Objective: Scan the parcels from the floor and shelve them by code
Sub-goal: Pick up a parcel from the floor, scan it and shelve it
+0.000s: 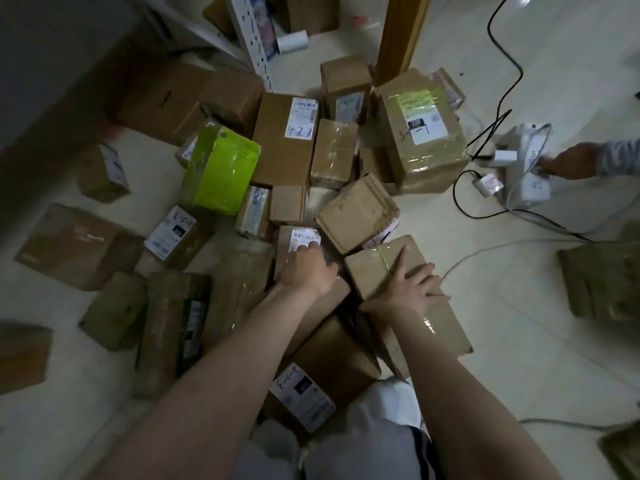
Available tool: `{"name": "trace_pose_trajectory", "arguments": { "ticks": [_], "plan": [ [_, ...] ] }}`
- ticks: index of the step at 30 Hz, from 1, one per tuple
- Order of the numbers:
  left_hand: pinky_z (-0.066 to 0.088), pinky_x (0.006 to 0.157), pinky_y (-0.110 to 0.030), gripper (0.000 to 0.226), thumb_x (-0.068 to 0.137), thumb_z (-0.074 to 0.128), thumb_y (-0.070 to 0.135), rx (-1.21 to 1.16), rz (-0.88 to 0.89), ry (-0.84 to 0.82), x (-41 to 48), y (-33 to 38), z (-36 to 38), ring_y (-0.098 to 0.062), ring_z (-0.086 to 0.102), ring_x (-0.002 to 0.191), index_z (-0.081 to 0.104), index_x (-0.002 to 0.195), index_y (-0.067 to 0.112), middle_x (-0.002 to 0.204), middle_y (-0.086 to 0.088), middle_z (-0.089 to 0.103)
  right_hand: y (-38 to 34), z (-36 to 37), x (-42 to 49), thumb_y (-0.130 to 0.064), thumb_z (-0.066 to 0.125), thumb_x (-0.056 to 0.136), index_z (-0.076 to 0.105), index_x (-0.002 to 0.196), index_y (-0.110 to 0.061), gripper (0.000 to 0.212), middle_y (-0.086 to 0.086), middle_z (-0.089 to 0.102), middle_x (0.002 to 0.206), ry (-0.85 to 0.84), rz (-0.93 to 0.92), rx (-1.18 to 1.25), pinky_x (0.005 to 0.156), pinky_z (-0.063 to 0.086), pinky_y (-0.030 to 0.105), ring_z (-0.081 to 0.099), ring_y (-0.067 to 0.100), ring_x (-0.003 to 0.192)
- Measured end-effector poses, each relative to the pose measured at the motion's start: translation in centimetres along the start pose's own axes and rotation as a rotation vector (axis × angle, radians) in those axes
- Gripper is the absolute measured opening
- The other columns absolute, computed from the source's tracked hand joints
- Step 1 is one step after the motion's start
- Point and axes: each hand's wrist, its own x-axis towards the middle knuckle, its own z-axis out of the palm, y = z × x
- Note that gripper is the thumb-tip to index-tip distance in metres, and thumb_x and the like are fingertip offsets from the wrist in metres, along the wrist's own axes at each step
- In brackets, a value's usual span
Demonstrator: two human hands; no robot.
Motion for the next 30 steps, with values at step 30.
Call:
{"name": "trace_pose_trajectory", "arguments": {
  "ticks": [30],
  "plan": [
    [0.046,0.104,-0.053,0.097,0.071,0.059,0.083,-1.156,-0.307,0.099,-35.7,21.4,-34.9,-0.032,0.056,0.115,0.051,0.135,0.012,0.125,-0.008,0.060,8.1,-53.8,-31.3,-0.070,0.085,0.046,-0.007,0.152,-0.043,0.143,0.017,0.017,0.154,0.250,-0.340,0.786,0.115,0.025,0.059,0.019,0.042,0.143]
  ]
}}
